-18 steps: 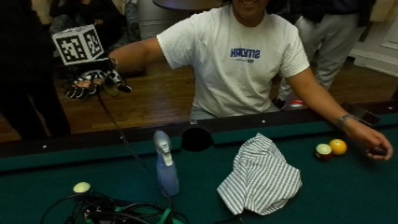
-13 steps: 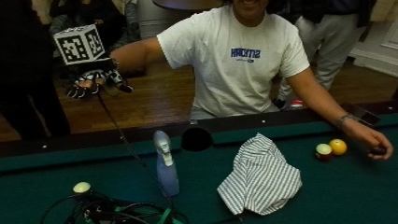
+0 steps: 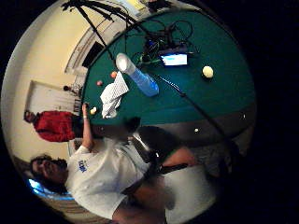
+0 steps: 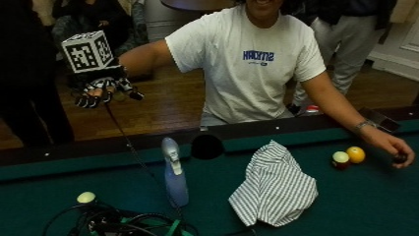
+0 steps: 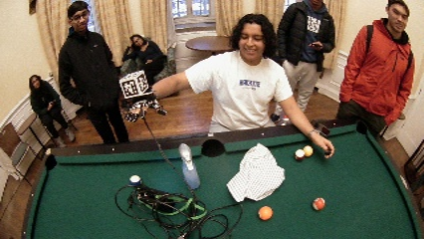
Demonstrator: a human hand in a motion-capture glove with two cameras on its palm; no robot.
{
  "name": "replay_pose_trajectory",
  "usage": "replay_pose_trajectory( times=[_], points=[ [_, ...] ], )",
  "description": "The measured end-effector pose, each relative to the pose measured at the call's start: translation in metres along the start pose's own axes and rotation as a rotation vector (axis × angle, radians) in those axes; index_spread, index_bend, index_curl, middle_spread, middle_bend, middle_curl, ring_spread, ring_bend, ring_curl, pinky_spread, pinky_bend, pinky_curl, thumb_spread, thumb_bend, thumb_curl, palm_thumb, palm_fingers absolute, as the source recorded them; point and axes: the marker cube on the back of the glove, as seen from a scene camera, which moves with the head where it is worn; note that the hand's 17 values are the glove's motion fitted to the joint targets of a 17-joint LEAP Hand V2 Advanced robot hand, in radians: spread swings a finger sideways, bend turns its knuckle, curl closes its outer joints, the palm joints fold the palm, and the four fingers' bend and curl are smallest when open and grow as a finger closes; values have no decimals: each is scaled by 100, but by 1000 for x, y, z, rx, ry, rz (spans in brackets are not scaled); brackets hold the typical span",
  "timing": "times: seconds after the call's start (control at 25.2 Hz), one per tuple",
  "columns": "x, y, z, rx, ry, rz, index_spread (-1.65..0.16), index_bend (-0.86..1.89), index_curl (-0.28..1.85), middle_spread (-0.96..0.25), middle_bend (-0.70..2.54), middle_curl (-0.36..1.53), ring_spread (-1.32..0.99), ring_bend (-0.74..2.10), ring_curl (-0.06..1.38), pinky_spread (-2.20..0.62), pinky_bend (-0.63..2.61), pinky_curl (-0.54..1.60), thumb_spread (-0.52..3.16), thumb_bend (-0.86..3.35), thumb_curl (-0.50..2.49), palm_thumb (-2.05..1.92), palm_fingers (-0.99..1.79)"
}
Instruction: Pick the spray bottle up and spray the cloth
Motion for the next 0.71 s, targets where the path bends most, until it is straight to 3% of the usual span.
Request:
replay_pose_trajectory(
  times=[0.71],
  points=[
    [9,28,79,-75,-122,5,-44,14,21,-9,19,25,-9,28,21,21,44,29,94,-2,26,43,23]
  ],
)
